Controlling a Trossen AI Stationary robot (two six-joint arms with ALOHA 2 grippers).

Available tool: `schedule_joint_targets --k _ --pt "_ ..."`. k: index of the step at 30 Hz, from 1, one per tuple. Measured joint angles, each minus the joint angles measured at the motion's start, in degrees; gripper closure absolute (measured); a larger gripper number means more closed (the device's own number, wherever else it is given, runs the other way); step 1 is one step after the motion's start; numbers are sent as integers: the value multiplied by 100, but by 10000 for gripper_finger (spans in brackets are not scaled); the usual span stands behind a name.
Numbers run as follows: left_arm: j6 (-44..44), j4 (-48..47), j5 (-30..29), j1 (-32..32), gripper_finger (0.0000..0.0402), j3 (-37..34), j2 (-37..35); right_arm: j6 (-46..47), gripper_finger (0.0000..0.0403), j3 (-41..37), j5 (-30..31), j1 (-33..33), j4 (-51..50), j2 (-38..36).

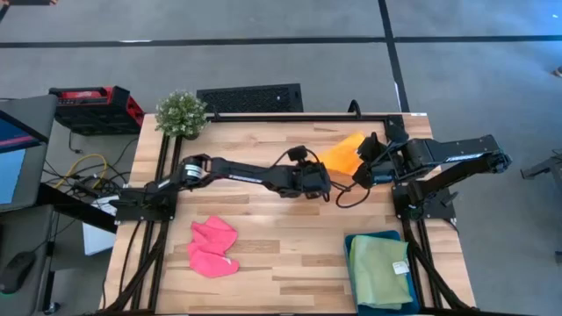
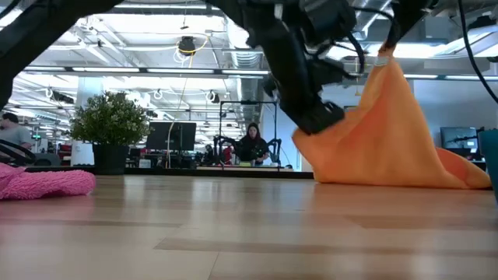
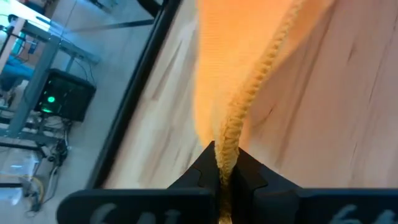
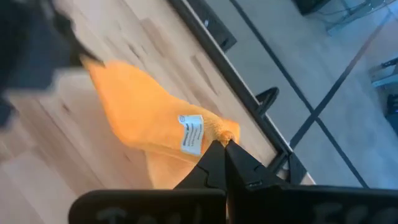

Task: Fold microfiber towels
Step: Fold the orange microfiber towel

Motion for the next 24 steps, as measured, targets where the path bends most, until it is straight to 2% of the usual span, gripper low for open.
schedule_joint_targets --k 7,14,17,24 --pt "-91 -1082 -13 28 401 0 -783 -374 395 11 -364 0 -245 -18" --pt "-96 -1730 -31 289 401 2 -1730 -729 395 296 -319 0 -188 -17" --pt "141 -1880 -13 449 401 2 -2125 -828 395 433 -138 0 -156 -17" --pt "902 -1924 563 726 401 2 -2960 -1075 395 711 553 -78 45 -15"
